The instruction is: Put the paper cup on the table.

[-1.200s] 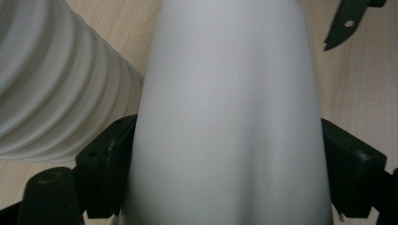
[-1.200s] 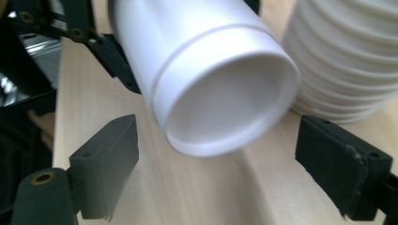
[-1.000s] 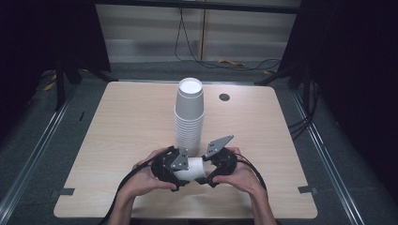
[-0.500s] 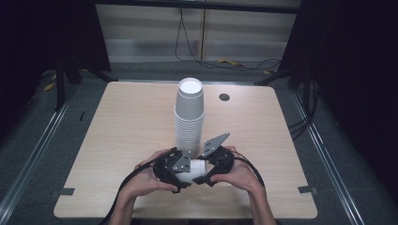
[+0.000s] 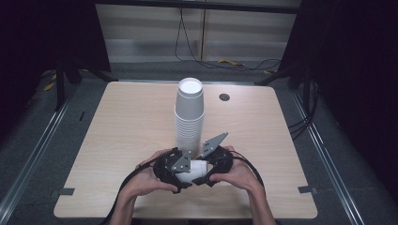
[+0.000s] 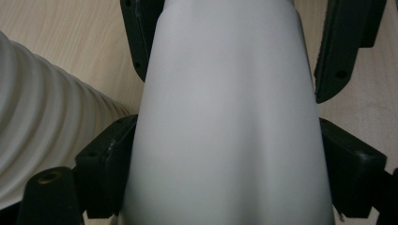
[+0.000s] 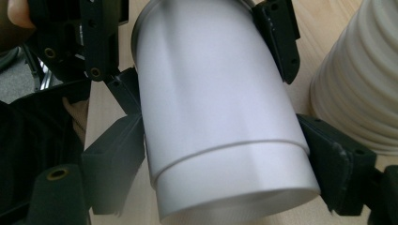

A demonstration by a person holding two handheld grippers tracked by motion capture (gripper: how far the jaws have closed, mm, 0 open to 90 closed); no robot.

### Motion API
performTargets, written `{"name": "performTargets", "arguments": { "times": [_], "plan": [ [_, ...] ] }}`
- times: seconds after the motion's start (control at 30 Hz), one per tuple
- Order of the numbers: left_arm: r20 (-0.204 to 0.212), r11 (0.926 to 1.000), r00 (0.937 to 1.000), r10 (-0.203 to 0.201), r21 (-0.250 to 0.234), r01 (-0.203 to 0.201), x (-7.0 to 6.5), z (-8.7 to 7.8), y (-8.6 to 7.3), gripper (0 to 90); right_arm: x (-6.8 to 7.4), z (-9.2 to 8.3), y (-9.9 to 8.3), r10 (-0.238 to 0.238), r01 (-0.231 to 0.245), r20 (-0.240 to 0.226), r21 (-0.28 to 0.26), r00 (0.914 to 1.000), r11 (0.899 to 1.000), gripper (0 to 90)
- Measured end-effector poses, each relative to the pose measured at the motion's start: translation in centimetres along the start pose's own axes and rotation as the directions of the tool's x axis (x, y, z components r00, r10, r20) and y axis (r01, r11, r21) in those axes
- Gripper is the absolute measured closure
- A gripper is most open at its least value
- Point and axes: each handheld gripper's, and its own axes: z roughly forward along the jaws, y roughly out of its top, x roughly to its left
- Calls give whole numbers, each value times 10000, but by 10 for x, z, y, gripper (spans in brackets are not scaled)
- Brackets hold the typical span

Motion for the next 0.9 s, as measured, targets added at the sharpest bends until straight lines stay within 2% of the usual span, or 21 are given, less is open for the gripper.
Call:
{"name": "performTargets", "arguments": {
  "times": [0.17, 0.4, 0.53, 0.57, 0.7, 0.73, 0.9],
  "plan": [
    [86, 9997, 9998, 204, -102, -204, 0, 0, 0, 163, 1, -1, 0, 40, -38, -155, 167, 9999, 9999, 201],
    [381, 9989, 9992, 80, -471, -62, 2, -1, -4, 147, 2, -3, 1, -64, 69, -262, 200, 9996, 9998, 223],
    [386, 9955, 9992, 124, -949, -87, 3, -3, -6, 140, 1, -5, 2, -198, 205, -283, 258, 9994, 9995, 227],
    [458, 9942, 9989, -10, -1072, 59, 3, -4, -7, 141, 2, -6, 3, -142, 152, -297, 330, 9995, 9993, 227],
    [487, 9944, 9988, 28, -1054, 23, 4, -5, -9, 141, 1, -5, 3, -368, 376, -327, 236, 9988, 9990, 229],
    [537, 9933, 9985, -117, -1144, 178, 3, -4, -9, 141, 1, -4, 4, -334, 343, -316, 262, 9989, 9991, 230],
    [474, 9895, 9988, 92, -1446, -22, 2, -5, -12, 144, 1, -3, 3, -477, 489, -366, 342, 9982, 9982, 231]
  ]
}}
